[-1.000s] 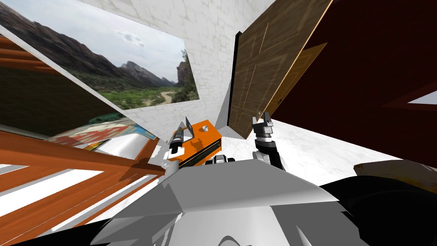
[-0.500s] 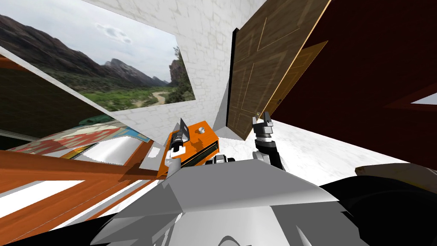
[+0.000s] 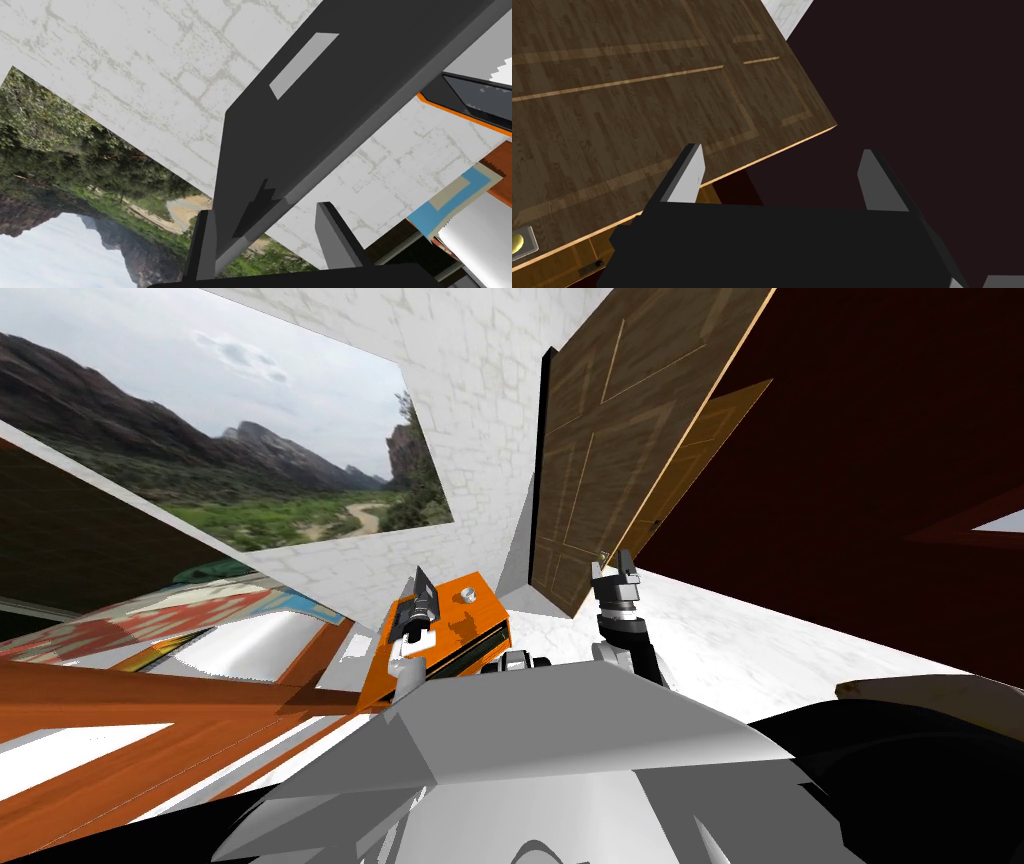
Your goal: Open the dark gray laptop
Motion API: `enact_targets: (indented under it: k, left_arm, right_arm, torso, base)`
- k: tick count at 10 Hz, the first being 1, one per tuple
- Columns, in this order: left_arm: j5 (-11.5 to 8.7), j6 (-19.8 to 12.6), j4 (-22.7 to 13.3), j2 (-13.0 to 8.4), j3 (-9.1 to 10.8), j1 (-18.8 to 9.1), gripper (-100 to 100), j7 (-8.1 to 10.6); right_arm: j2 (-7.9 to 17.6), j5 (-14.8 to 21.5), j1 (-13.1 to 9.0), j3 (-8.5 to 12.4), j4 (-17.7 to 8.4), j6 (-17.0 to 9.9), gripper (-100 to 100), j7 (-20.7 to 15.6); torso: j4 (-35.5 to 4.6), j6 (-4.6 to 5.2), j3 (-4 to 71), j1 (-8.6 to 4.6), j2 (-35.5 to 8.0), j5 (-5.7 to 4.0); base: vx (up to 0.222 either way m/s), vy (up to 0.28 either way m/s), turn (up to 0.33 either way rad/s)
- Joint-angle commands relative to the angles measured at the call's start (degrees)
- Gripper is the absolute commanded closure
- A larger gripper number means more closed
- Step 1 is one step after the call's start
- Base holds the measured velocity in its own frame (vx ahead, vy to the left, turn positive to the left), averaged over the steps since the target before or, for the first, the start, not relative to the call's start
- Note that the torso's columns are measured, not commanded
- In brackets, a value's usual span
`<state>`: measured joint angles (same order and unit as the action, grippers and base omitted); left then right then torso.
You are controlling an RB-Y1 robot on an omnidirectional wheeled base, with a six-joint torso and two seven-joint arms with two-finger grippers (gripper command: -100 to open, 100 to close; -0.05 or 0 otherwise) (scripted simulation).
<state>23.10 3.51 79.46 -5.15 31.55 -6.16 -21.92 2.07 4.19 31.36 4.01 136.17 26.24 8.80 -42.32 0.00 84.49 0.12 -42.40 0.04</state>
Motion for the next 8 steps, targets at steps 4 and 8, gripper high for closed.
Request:
enact_targets:
  k: [4,8]
  left_arm:
    - [-5.4,1.7,-2.4,1.9,-0.26,-2.2,100,5.33]
    - [-9.1,2.8,-4.0,3.1,-0.44,-3.6,100,8.88]
  right_arm:
    - [0.0,0.0,0.0,0.0,0.0,0.0,0,0.0]
    - [0.0,0.0,0.0,0.0,0.0,0.0,0,0.0]
  torso:
    - [0.3,0.31,0.3,0.04,0.5,0.33]
    - [0.1,0.13,0.1,-0.19,0.2,0.01]
  base:
    - [-0.049,0.102,0.052]
    - [-0.041,0.081,0.037]
